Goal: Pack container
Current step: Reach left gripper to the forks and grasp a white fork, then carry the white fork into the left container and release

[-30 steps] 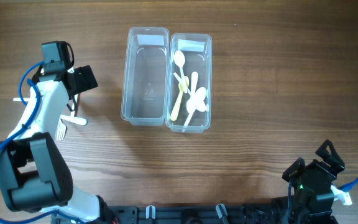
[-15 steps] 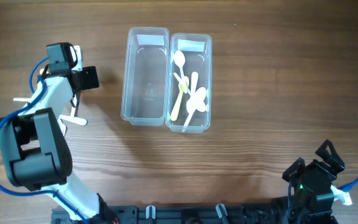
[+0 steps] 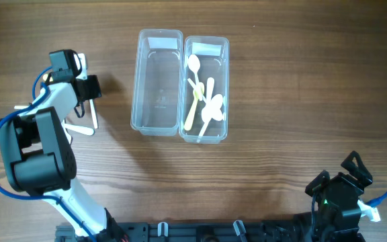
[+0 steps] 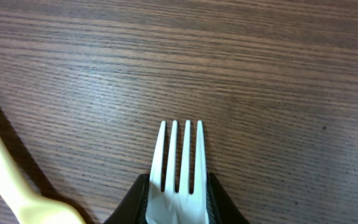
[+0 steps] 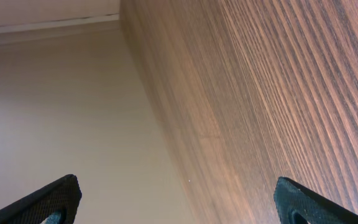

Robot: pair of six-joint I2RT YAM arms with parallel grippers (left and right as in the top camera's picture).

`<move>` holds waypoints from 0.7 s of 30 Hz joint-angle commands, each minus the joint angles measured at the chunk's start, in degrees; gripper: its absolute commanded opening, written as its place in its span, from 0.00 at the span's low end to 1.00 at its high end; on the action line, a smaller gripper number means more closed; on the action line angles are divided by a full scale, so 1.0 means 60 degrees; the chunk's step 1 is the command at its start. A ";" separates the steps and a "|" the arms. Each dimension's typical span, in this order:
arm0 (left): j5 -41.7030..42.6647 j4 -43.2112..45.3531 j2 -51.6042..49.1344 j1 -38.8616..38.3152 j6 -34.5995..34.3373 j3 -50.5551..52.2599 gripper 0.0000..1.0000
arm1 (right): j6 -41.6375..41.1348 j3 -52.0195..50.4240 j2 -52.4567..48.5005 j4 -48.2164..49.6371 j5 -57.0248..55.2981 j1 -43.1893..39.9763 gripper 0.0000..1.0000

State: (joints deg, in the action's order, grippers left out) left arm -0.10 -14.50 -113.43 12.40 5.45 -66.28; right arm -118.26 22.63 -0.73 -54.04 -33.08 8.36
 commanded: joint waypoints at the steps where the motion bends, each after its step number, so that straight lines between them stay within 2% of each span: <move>1: 0.0047 -0.0044 0.0441 0.0040 0.0015 -0.0080 0.07 | -0.0073 0.0036 0.0080 -0.0004 -0.0160 -0.0004 1.00; 3: 0.0051 -0.0033 0.1151 0.0011 -0.0178 -0.0084 0.06 | -0.0073 0.0036 0.0080 -0.0004 -0.0160 -0.0004 1.00; 5: 0.0047 0.0117 0.2845 -0.0197 -0.0561 -0.0084 0.04 | -0.0073 0.0036 0.0080 -0.0004 -0.0160 -0.0004 1.00; 8: 0.0182 0.0084 0.4302 -0.0630 -0.1118 -0.0084 0.04 | -0.0069 0.0036 0.0080 -0.0004 -0.0160 -0.0004 1.00; 11: 0.1297 -0.0284 0.5351 -0.1523 -0.1311 -0.0080 0.04 | -0.0073 0.0036 0.0080 -0.0004 -0.0160 -0.0004 1.00; 13: 0.1800 -0.0670 0.5570 -0.2470 -0.1319 -0.0080 0.04 | -0.0073 0.0036 0.0080 -0.0004 -0.0160 -0.0004 1.00; 17: 0.1665 -0.1056 0.5322 -0.3796 -0.1322 -0.0080 0.04 | -0.0073 0.0036 0.0080 -0.0004 -0.0164 -0.0004 1.00; 21: 0.1188 -0.1024 0.4714 -0.4127 -0.2062 -0.0080 0.04 | -0.0073 0.0036 0.0080 -0.0004 -0.0160 -0.0004 1.00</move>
State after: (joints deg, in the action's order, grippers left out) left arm 8.47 -20.64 -82.06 -11.62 -3.01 -66.61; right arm -118.28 22.63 -0.73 -54.04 -33.08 8.36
